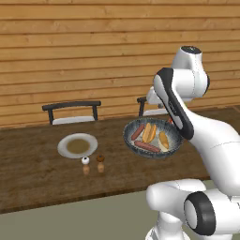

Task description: Place one bun and one sausage from the bowl on each plate.

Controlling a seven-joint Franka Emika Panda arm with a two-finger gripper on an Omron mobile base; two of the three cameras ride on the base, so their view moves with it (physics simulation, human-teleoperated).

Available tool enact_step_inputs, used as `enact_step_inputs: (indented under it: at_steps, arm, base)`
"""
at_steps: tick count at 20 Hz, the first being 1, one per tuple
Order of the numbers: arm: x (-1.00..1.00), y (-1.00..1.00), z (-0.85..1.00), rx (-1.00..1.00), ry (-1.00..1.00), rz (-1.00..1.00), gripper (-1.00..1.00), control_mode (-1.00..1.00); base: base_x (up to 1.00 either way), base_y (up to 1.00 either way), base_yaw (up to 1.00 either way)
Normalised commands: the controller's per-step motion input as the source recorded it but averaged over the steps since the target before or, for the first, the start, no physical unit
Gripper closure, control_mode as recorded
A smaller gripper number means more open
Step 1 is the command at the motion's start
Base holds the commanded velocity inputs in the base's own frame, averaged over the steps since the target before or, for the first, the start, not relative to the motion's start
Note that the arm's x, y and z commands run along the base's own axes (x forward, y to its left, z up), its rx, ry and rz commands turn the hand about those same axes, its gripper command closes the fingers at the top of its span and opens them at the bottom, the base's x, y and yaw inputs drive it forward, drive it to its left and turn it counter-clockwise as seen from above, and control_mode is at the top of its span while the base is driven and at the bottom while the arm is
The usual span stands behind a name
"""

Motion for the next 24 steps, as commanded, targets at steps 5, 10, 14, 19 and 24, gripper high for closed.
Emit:
enact_step_inputs:
  at_steps: [5,10,14,19,24]
  arm:
    - [0.17,0.1,-0.14,-0.02,0.06,0.0,-1.0,-1.0]
    - [0.99,0.03,-0.81,-0.07,0.31,0.01,-1.0,-1.0]
    - [0.34,-0.88,-0.6,-0.04,0.2,0.02,-1.0,-1.0]
    - [0.0,-0.61,-0.95,0.0,0.02,0.06,-1.0,-1.0]
    - [-0.01,-0.09,-0.63,0.0,0.0,0.04,-1.0,-1.0]
  base:
    - [0.0,0.0,0.0]
    - [0.0,0.0,0.0]
    - [0.0,0.0,0.0]
    - [0.0,0.0,0.0]
    - [0.0,0.0,0.0]
